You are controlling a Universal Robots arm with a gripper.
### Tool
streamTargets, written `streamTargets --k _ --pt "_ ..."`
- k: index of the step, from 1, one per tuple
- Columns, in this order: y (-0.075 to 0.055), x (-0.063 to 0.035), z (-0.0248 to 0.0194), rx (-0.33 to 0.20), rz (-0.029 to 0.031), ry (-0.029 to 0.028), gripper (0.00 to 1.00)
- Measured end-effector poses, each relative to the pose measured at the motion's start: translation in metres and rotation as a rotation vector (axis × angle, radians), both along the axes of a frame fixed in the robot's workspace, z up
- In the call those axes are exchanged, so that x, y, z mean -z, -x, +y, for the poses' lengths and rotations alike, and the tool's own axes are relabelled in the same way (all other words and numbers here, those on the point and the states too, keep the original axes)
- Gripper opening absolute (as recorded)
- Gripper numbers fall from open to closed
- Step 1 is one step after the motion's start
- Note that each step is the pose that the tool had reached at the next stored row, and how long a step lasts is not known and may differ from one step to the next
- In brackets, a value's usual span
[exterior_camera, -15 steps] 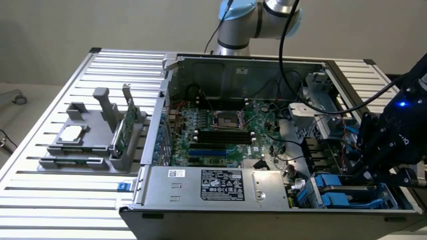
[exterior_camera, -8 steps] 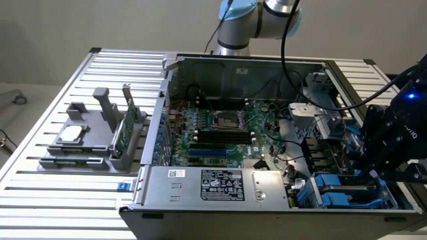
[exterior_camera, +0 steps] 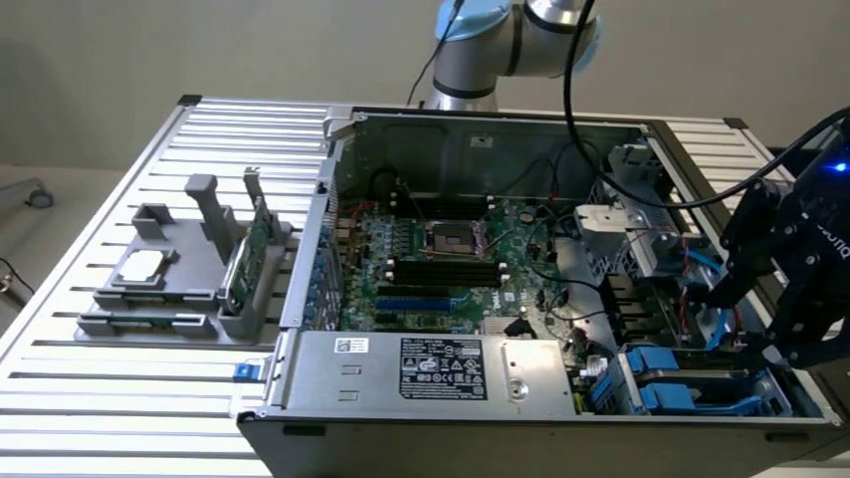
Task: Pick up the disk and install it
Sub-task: 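Insert the disk into the insertion slot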
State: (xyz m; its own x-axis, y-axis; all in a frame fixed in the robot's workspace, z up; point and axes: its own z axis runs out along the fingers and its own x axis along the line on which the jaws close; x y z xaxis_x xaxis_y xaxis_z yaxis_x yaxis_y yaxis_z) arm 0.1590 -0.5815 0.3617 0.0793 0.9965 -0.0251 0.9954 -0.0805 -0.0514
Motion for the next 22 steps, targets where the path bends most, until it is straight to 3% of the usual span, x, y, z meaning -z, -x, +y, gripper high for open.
streamTargets --k 1,5,9,10,12,13,14,15,17,22 --pt "0.0 -0.0002 -0.0001 0.0 0.0 -0.0015 0.6" --pt "0.0 -0.0001 -0.0007 0.0 -0.0001 -0.0064 0.6" --pt "0.0 -0.0002 -0.0017 0.0 -0.0001 -0.0131 0.45" --pt "0.0 -0.0002 -0.0021 0.0 0.0 -0.0153 0.45" --pt "0.0 -0.0002 -0.003 0.0 -0.0001 -0.02 0.33" --pt "0.0 0.0001 -0.0035 0.0 -0.0001 -0.0223 0.33" --pt "0.0 0.0005 -0.0042 0.0 -0.0001 -0.0249 0.21" --pt "0.0 0.0014 -0.0051 0.0 -0.0001 -0.0287 0.21" --pt "0.0 0.0039 -0.0071 0.0 -0.0002 -0.0364 0.11" --pt "0.0 0.009 -0.0113 0.0 -0.0007 -0.0548 0.11"
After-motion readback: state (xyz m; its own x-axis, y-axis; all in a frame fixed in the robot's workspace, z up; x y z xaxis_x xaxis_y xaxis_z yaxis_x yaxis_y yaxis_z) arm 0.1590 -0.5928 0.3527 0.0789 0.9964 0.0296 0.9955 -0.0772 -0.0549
